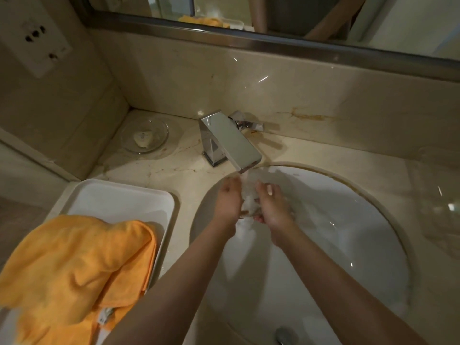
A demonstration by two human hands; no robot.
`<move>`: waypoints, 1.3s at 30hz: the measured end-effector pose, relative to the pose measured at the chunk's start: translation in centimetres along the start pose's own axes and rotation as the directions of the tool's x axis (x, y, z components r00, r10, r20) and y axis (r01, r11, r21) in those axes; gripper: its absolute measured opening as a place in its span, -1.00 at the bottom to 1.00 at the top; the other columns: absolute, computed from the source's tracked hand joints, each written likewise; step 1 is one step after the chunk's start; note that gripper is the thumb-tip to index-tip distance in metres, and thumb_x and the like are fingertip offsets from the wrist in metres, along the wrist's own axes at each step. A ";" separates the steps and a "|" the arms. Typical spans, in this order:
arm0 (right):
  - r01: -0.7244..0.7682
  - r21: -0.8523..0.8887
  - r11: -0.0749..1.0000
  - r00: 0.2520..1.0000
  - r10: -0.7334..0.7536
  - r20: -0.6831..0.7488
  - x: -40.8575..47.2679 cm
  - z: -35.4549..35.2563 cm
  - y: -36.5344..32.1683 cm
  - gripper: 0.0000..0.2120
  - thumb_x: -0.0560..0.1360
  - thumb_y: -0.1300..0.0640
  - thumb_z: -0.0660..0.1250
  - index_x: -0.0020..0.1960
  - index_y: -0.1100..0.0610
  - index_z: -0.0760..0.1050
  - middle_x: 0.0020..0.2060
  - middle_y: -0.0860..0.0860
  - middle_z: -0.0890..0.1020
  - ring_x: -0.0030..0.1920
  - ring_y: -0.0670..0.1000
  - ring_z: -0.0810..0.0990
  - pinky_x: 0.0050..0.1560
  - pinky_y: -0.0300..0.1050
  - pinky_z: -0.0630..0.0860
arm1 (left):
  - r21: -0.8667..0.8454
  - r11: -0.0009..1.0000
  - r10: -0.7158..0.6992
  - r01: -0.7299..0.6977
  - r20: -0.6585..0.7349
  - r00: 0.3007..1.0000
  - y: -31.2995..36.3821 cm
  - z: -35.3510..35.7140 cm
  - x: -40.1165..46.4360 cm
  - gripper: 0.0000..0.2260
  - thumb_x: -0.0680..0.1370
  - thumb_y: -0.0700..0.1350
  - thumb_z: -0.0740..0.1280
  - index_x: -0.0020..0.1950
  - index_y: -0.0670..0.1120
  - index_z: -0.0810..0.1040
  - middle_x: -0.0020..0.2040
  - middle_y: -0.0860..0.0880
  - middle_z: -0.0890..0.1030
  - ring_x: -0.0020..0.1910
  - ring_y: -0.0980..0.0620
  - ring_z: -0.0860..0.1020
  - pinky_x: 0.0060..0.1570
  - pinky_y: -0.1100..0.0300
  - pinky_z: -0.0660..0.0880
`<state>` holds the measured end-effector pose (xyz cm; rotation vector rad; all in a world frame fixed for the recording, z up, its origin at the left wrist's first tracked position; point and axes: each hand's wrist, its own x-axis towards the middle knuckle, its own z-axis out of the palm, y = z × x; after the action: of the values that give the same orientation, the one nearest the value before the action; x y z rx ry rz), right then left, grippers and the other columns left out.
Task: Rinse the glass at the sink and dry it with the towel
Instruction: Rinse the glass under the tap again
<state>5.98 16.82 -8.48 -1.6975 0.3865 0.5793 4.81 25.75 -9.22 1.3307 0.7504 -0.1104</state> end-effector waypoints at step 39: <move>0.346 -0.510 0.787 0.904 -0.134 0.406 1.4 -0.8 -1.4 -0.45 0.28 0.18 0.49 0.18 0.13 0.34 -0.08 -0.07 0.58 -0.07 -0.09 0.58 -0.14 -0.25 0.50 | 0.089 0.896 -0.440 0.435 0.308 0.843 0.7 -1.7 1.1 -0.61 0.56 0.25 0.07 0.04 0.01 0.53 0.01 -0.01 0.57 0.06 -0.02 0.49 0.18 -0.03 0.36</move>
<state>8.07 16.42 -8.03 -2.1219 -0.3082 0.8435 5.28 27.82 -9.35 1.0966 0.7614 -0.6885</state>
